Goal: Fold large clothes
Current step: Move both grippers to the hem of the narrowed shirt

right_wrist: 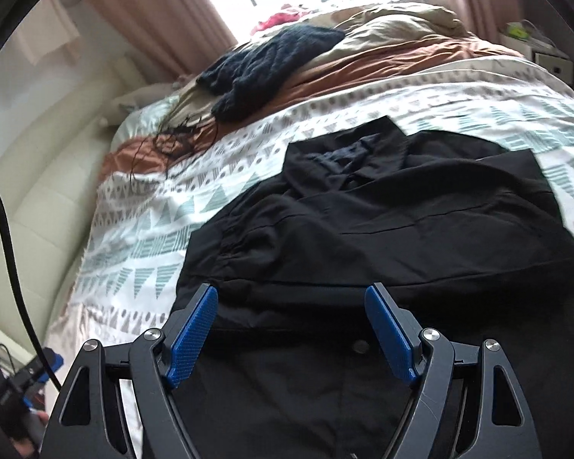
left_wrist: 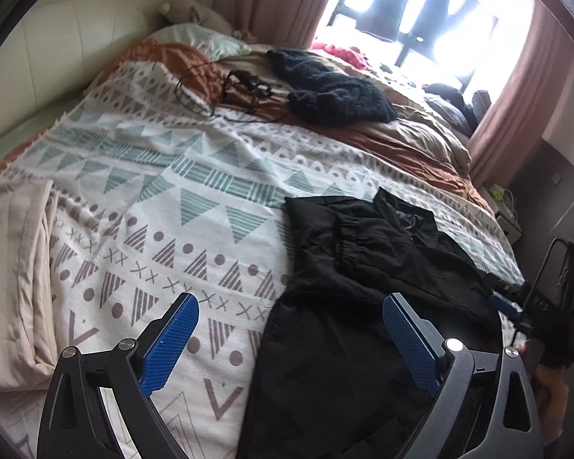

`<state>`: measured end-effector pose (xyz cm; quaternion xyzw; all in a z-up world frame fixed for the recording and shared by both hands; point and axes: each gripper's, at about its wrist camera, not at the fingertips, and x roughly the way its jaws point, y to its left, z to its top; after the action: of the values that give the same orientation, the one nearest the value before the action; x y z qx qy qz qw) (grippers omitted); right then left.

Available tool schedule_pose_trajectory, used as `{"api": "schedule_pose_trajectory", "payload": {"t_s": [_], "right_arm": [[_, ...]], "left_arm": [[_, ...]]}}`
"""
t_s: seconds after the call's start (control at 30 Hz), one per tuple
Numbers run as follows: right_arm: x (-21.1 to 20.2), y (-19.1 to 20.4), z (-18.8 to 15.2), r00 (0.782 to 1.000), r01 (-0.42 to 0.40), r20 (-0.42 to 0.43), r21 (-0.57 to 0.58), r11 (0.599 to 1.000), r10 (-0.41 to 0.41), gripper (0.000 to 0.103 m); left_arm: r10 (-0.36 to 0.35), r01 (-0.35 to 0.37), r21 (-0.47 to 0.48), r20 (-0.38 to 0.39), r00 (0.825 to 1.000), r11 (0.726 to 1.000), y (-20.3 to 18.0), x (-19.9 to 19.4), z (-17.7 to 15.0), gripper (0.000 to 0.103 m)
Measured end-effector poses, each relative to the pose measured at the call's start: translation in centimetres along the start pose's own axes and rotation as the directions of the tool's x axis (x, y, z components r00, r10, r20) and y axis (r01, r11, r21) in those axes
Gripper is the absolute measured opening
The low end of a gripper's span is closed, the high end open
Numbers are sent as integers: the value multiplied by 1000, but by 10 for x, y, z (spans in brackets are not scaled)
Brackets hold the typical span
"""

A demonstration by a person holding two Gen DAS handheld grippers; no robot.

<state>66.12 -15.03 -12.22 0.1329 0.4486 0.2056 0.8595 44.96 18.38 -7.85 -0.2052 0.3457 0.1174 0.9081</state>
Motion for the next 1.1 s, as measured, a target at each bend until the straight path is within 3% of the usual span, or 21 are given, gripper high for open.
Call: {"api": "schedule_pose_trajectory", "payload": {"t_s": [0.13, 0.27, 0.4, 0.53, 0.8, 1.1], "right_arm": [[-32, -14, 1, 1000, 5, 23, 40, 999, -6, 82], [-65, -29, 0, 999, 10, 51, 90, 996, -15, 92], [-102, -38, 1, 997, -7, 80, 126, 992, -4, 94], [-133, -38, -8, 994, -9, 112, 113, 994, -4, 103], [-184, -39, -50, 991, 28, 130, 68, 997, -36, 103], [-230, -63, -107, 991, 49, 121, 86, 995, -59, 103]], "left_arm": [[32, -32, 41, 15, 999, 999, -16, -14, -3, 97], [-10, 8, 48, 41, 999, 999, -29, -35, -4, 98], [-34, 29, 67, 77, 996, 997, -42, -55, -7, 103], [-50, 43, 74, 100, 994, 996, -49, -73, -16, 103], [-49, 41, 90, 85, 995, 995, -44, -104, -53, 102], [-108, 103, 50, 116, 987, 993, -31, -157, -91, 102]]}}
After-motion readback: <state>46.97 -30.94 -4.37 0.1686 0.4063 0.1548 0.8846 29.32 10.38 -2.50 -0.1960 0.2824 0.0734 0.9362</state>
